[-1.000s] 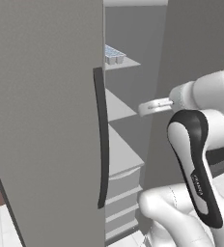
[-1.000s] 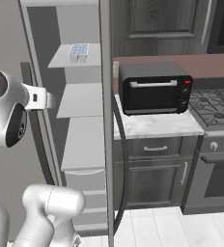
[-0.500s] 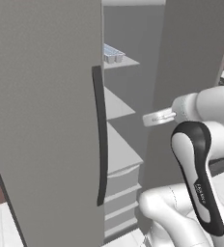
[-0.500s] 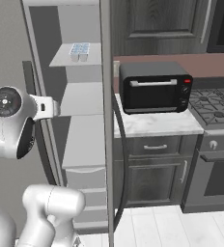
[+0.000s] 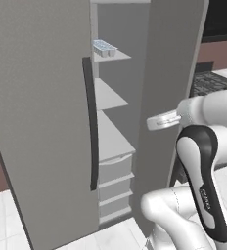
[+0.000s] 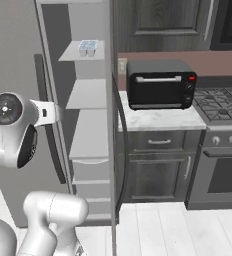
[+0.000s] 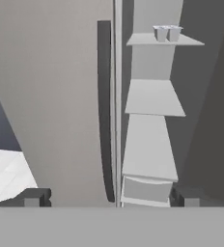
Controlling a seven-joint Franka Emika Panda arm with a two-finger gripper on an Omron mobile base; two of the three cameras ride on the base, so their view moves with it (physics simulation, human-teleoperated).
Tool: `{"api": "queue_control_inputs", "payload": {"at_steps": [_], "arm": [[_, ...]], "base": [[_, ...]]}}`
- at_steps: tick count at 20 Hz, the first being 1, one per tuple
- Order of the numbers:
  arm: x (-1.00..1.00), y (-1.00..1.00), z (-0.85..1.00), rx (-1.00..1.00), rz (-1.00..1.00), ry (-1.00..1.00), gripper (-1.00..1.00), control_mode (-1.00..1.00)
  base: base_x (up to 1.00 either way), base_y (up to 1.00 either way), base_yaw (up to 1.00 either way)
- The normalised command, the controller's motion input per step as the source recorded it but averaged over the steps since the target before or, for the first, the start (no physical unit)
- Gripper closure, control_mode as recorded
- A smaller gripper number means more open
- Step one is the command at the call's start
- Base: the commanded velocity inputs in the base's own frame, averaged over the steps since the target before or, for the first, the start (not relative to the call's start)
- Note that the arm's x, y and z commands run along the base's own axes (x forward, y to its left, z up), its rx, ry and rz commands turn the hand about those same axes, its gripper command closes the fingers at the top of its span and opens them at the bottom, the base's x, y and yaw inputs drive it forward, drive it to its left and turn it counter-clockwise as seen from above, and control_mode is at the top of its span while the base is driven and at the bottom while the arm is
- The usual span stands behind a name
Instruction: The ice cube tray has been filled with water. Take the tray and place it in the freezer to make ice. Close the freezer door after placing the tray.
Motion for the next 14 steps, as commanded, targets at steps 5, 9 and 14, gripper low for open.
{"api": "queue_control_inputs", "payload": {"at_steps": [5,9,14], "arm": [[0.02,-0.12,0.00,0.00,0.03,-0.02,-1.00,-1.00],[-0.02,-0.71,0.00,0.00,0.03,-0.16,-1.00,-1.00],[-0.36,-0.89,0.02,0.00,0.00,-0.26,-1.00,-1.00]], "base": [[0.01,-0.12,0.08],[0.00,0.00,0.00],[0.00,0.00,0.00]]}}
